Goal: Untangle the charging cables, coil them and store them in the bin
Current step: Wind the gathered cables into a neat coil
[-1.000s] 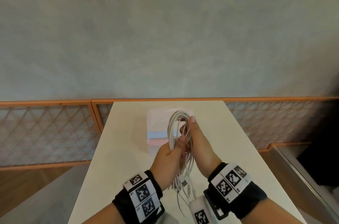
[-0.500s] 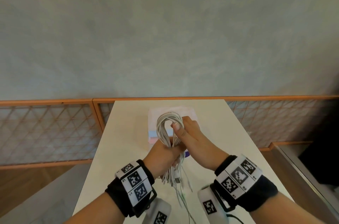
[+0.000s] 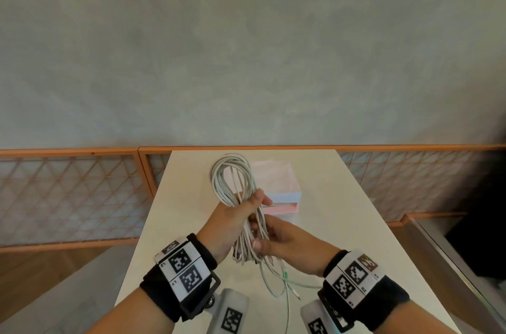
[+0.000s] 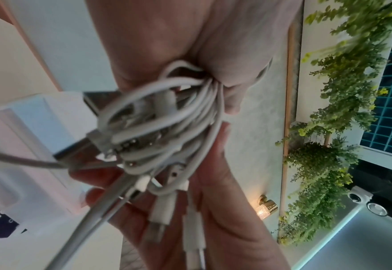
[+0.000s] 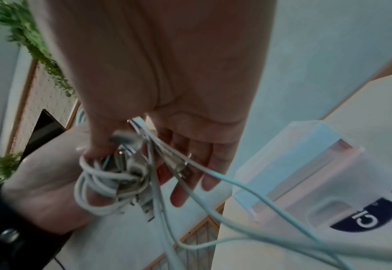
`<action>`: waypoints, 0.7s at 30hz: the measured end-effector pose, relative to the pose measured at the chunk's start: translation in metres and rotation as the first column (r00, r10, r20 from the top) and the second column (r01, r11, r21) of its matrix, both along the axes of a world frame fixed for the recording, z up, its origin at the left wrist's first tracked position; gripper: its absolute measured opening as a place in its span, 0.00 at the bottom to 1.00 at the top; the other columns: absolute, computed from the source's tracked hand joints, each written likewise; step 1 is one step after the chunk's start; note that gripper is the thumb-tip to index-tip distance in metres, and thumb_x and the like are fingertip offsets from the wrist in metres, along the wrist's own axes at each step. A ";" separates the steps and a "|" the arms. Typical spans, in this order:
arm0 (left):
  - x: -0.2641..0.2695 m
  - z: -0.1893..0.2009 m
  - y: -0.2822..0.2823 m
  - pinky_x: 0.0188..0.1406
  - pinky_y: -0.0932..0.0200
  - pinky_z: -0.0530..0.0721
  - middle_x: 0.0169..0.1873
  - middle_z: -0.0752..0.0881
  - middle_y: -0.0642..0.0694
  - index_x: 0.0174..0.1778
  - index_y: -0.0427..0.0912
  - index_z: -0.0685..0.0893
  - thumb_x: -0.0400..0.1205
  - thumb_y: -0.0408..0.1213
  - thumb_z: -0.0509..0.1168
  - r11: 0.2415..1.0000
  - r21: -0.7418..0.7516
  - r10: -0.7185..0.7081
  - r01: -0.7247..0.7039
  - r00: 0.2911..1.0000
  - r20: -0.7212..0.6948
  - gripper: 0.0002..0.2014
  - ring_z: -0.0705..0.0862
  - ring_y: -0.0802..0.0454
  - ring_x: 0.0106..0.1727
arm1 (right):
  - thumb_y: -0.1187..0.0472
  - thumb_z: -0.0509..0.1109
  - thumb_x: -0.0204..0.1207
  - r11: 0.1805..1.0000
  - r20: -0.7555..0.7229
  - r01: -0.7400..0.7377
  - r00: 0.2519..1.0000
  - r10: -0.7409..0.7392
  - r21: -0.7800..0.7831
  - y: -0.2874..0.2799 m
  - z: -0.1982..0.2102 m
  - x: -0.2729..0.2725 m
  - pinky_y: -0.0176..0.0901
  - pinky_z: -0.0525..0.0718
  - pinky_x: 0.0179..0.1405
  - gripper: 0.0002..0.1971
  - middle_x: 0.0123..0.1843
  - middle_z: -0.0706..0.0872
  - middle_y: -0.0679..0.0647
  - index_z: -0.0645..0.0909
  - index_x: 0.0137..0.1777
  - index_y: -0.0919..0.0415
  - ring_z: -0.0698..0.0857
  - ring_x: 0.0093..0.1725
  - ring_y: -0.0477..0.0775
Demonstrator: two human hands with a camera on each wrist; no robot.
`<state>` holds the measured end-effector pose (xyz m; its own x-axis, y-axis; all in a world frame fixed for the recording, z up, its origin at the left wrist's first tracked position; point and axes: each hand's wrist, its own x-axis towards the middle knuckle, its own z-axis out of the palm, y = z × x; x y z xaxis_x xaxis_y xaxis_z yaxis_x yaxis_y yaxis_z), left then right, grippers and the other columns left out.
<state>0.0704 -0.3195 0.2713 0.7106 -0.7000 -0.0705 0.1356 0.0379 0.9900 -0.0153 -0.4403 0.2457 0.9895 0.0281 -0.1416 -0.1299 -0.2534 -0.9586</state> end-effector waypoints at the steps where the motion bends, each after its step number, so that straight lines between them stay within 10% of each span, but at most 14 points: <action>1: 0.001 0.000 0.000 0.31 0.56 0.81 0.28 0.80 0.41 0.39 0.44 0.88 0.72 0.55 0.65 1.000 -0.010 0.002 -0.002 1.000 -0.007 0.17 0.81 0.45 0.32 | 0.33 0.69 0.67 1.000 0.011 0.016 1.000 -0.016 -0.021 0.001 0.000 0.000 0.60 0.79 0.66 0.35 0.65 0.83 0.55 0.71 0.69 0.52 0.82 0.63 0.60; 5: 0.002 0.000 -0.001 0.49 0.48 0.85 0.46 0.91 0.40 0.37 0.44 0.90 0.71 0.52 0.65 0.997 -0.073 0.020 -0.026 0.996 -0.083 0.16 0.88 0.48 0.45 | 0.30 0.70 0.63 0.999 0.019 0.036 0.999 -0.036 0.034 0.004 0.001 0.000 0.59 0.77 0.71 0.44 0.70 0.79 0.53 0.63 0.75 0.51 0.79 0.69 0.53; 8: 0.000 0.002 -0.002 0.61 0.48 0.83 0.53 0.91 0.43 0.35 0.47 0.92 0.74 0.50 0.65 0.992 -0.126 -0.014 -0.001 0.992 -0.125 0.13 0.88 0.53 0.55 | 0.51 0.76 0.69 0.997 0.054 -0.014 0.999 0.010 0.077 0.012 0.010 0.002 0.36 0.77 0.67 0.34 0.69 0.78 0.48 0.64 0.72 0.51 0.77 0.70 0.40; 11: -0.005 0.006 -0.002 0.64 0.56 0.77 0.55 0.90 0.52 0.35 0.50 0.90 0.75 0.52 0.64 0.991 -0.130 -0.005 -0.004 0.997 -0.073 0.13 0.85 0.60 0.60 | 0.70 0.76 0.69 0.999 0.080 -0.007 0.997 0.003 0.051 0.019 0.012 0.006 0.34 0.80 0.59 0.29 0.59 0.83 0.46 0.70 0.66 0.50 0.83 0.62 0.40; 16: -0.002 0.005 0.000 0.50 0.66 0.74 0.51 0.89 0.57 0.34 0.51 0.90 0.75 0.55 0.65 0.989 -0.084 0.119 -0.120 0.993 -0.019 0.14 0.82 0.68 0.54 | 0.62 0.77 0.65 0.988 0.109 0.127 0.987 -0.117 -0.087 0.022 0.002 0.009 0.50 0.83 0.58 0.21 0.53 0.86 0.59 0.76 0.58 0.55 0.85 0.53 0.52; 21: -0.003 0.002 -0.004 0.63 0.51 0.79 0.49 0.92 0.48 0.34 0.45 0.91 0.70 0.51 0.69 0.979 -0.139 0.130 -0.151 0.980 -0.148 0.12 0.86 0.53 0.56 | 0.60 0.70 0.60 0.907 0.193 0.290 0.952 -0.240 -0.304 0.020 -0.008 0.013 0.46 0.78 0.35 0.13 0.34 0.81 0.46 0.73 0.43 0.49 0.78 0.31 0.43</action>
<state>0.0672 -0.3234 0.2731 0.7934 -0.6038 -0.0767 0.2527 0.2122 0.9440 -0.0026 -0.4204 0.2376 0.9642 -0.2606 0.0498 -0.0996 -0.5295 -0.8424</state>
